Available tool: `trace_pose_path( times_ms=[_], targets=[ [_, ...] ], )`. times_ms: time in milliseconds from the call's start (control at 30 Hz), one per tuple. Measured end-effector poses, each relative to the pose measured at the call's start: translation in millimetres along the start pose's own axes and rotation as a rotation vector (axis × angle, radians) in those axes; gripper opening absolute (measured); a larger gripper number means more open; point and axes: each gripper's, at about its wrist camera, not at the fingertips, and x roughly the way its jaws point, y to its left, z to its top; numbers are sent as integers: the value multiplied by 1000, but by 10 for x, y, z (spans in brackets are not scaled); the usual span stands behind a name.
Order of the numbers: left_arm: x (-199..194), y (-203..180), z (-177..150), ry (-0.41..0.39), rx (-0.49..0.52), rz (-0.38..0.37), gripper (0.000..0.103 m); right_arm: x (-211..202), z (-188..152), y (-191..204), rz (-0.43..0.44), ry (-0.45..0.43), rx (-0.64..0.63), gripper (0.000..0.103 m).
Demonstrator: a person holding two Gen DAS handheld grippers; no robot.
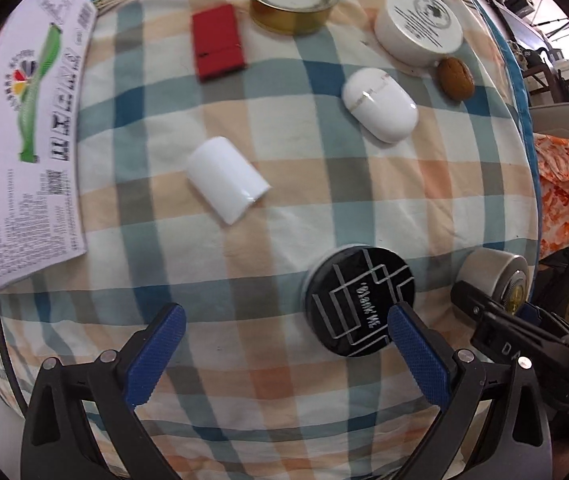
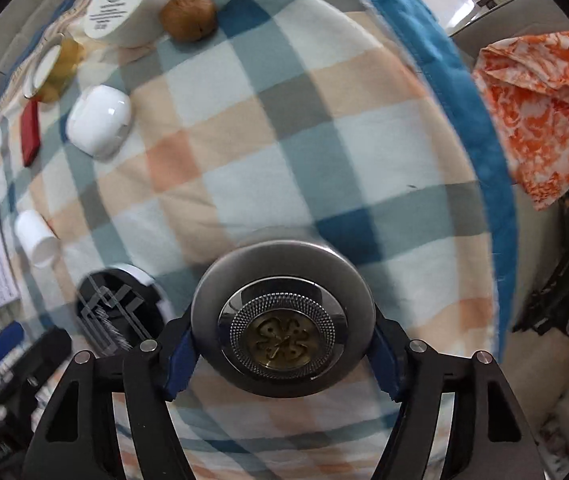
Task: Organize rigid objects
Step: 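Grasp the black Blank ME tin with the left tool while the right tool grasps the silver tin, then carry both tins into the cardboard box and open both tools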
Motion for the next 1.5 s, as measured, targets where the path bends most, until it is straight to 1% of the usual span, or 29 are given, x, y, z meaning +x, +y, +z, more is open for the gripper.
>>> trace_pose_path(
  times_ms=[67, 167, 233, 267, 300, 333, 467, 500, 533, 667, 733, 767, 800, 867, 900, 933, 1100, 1133, 1233, 1300, 1400, 1500],
  targets=[
    [138, -133, 24, 30, 22, -11, 103, 58, -45, -143, -12, 20, 8, 73],
    [350, -331, 38, 80, 58, 8, 103, 70, -74, -285, 35, 45, 40, 74],
    [474, -415, 52, 91, 73, 19, 100, 48, -77, -317, 46, 51, 52, 74],
    [515, -433, 62, 89, 73, 22, 91, 0, -64, -325, 39, 54, 57, 75],
    [544, -447, 62, 89, 75, 15, 79, 13, -59, -332, 48, 58, 63, 75],
    [573, -462, 66, 89, 79, 15, 76, 26, -52, -336, 52, 63, 67, 75],
    [629, -541, 20, 83, 136, 69, 76, 130, 49, -408, 56, 74, 79, 74],
    [553, -539, 67, 88, 150, 76, 83, 163, 80, -395, 56, 76, 84, 74],
    [563, -572, 62, 94, 162, 87, 83, 189, 94, -372, 54, 78, 88, 74],
    [559, -607, 56, 89, 153, 99, 81, 270, 147, -418, 64, 81, 113, 74],
    [561, -634, 38, 72, 165, 108, 77, 278, 142, -416, 54, 82, 113, 73],
    [627, -655, 76, 62, 170, 112, 74, 277, 137, -410, 44, 81, 107, 73],
    [607, -645, 62, 58, 171, 102, 74, 319, 180, -437, 37, 79, 103, 73],
    [583, -596, 13, 55, 170, 94, 74, 310, 150, -421, 31, 81, 89, 73],
    [559, -564, -9, 46, 165, 95, 74, 214, 43, -292, 31, 80, 87, 73],
    [551, -463, -47, 39, 161, 93, 74, 198, 16, -283, 35, 78, 81, 73],
    [362, -253, -216, -7, 126, 73, 74, 129, -112, -212, 32, 71, 47, 73],
    [317, -363, -188, -15, 116, 71, 74, 114, -134, -182, 34, 71, 41, 72],
    [167, -198, -249, -45, 78, 40, 74, 1, -237, -61, 41, 60, 21, 72],
    [-9, -34, -347, -70, 56, 12, 74, -102, -305, 42, 44, 43, -5, 72],
    [-287, 101, -441, -115, 35, -25, 74, -318, -414, 270, 59, 12, -58, 72],
    [-715, 312, -446, -172, 19, -60, 74, -586, -497, 535, 79, -24, -109, 72]
  ],
)
